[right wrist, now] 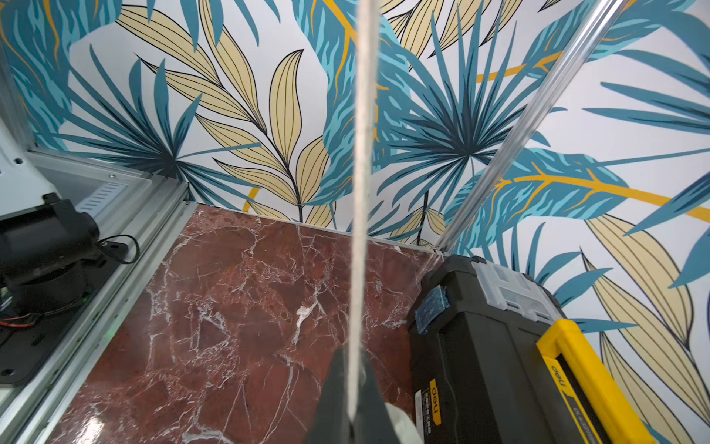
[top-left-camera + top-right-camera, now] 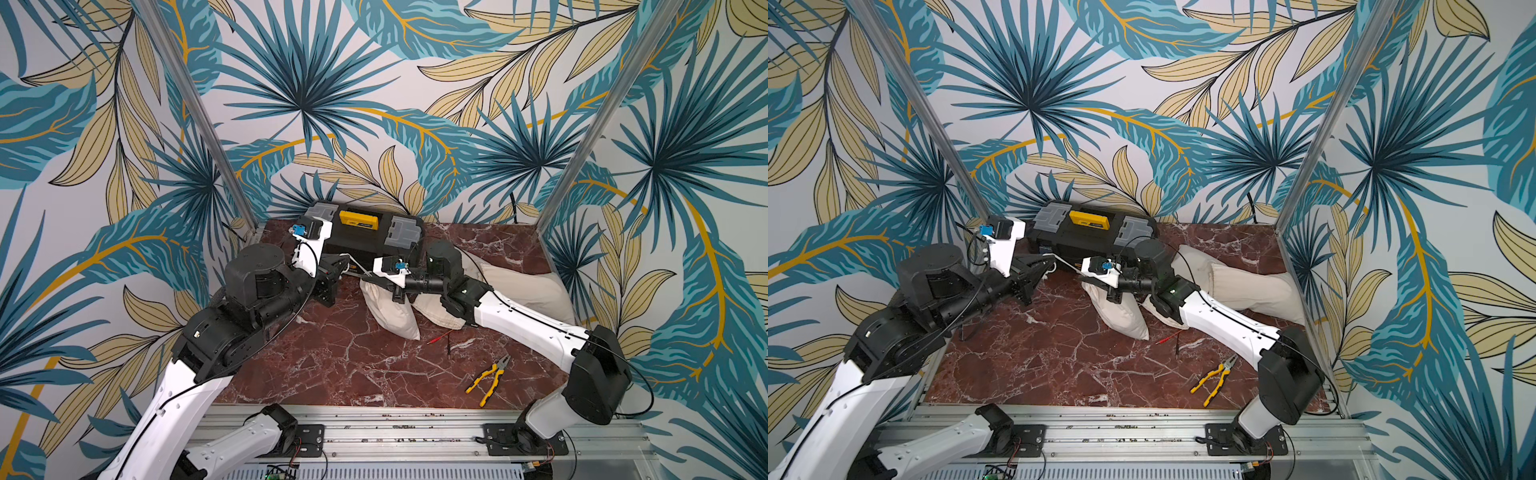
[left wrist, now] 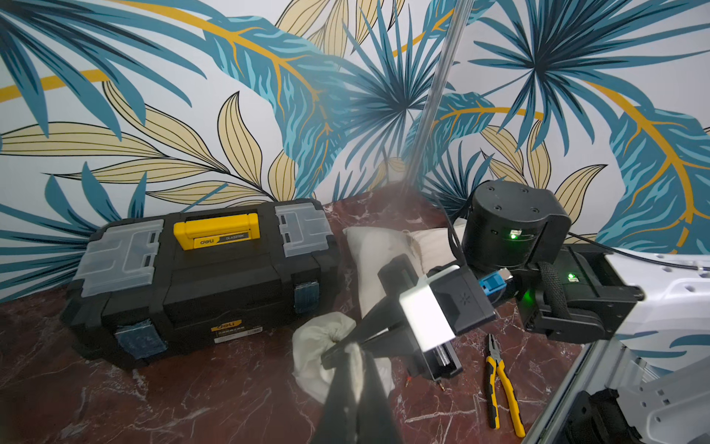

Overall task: Close the soil bag
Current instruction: Frap the soil bag at the center of the board.

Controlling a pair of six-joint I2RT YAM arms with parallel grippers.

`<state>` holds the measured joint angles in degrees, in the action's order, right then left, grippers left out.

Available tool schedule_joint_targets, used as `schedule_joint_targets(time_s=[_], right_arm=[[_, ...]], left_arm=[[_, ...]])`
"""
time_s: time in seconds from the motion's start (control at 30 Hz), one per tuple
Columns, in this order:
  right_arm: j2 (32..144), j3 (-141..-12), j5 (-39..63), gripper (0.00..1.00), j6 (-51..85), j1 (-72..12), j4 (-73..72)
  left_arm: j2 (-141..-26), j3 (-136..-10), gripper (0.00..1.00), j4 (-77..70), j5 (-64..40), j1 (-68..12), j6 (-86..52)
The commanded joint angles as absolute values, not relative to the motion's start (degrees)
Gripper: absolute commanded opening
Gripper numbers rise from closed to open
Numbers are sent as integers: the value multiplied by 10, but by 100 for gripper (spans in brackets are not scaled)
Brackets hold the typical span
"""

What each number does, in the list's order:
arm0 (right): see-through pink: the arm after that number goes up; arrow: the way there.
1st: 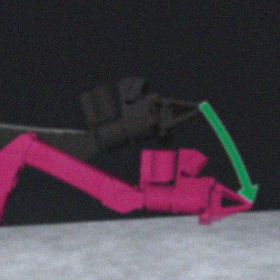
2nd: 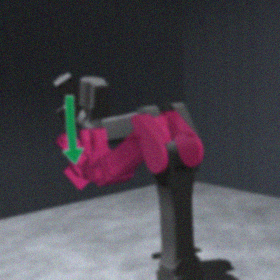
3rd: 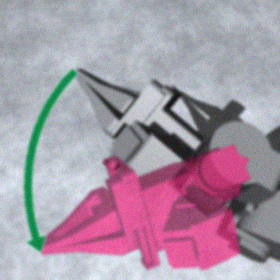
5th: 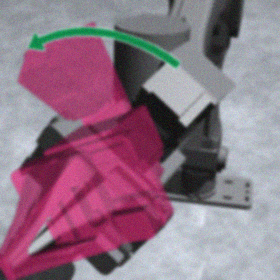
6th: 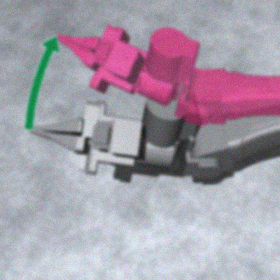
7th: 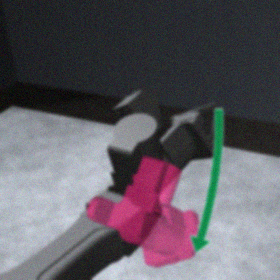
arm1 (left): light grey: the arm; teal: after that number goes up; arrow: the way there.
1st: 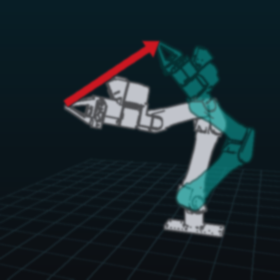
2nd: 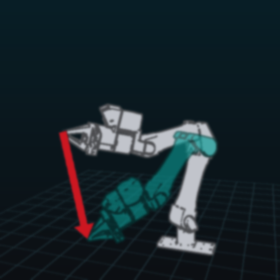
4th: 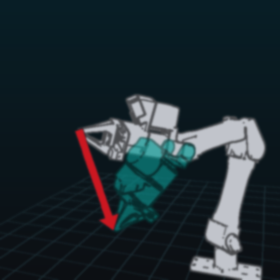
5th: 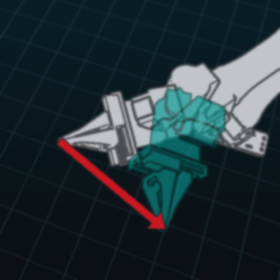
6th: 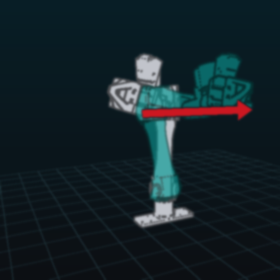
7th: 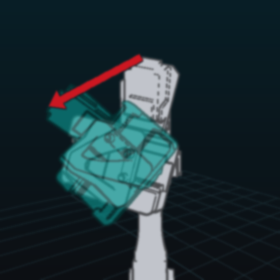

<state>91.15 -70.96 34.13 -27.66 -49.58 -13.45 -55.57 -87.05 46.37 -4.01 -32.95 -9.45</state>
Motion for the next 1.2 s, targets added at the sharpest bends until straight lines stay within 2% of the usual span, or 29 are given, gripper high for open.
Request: schedule_joint_targets(time_s=[0.0, 0.2, 0.47, 0.83, 1.1, 1.17], right_arm=[[977, -672, 252, 0, -290, -475, -25], [1026, -666, 178, 7, -281, -460, 17], [999, -623, 131, 18, -274, -417, 19], [1021, -620, 75, 17, -272, -401, 21], [1015, -623, 9, 20, -239, -365, 15], [1000, -633, -17, 16, -236, -356, 21]], left_arm=[[-531, -945, 0, 381, -24, -326, -83], [-531, -974, 0, 390, -20, -327, -81], [-525, -980, 0, 396, 8, -326, -74], [-520, -966, 0, 386, 19, -326, -77], [-502, -965, 0, 386, 71, -327, -65], [-504, -958, 0, 380, 80, -326, -62]])
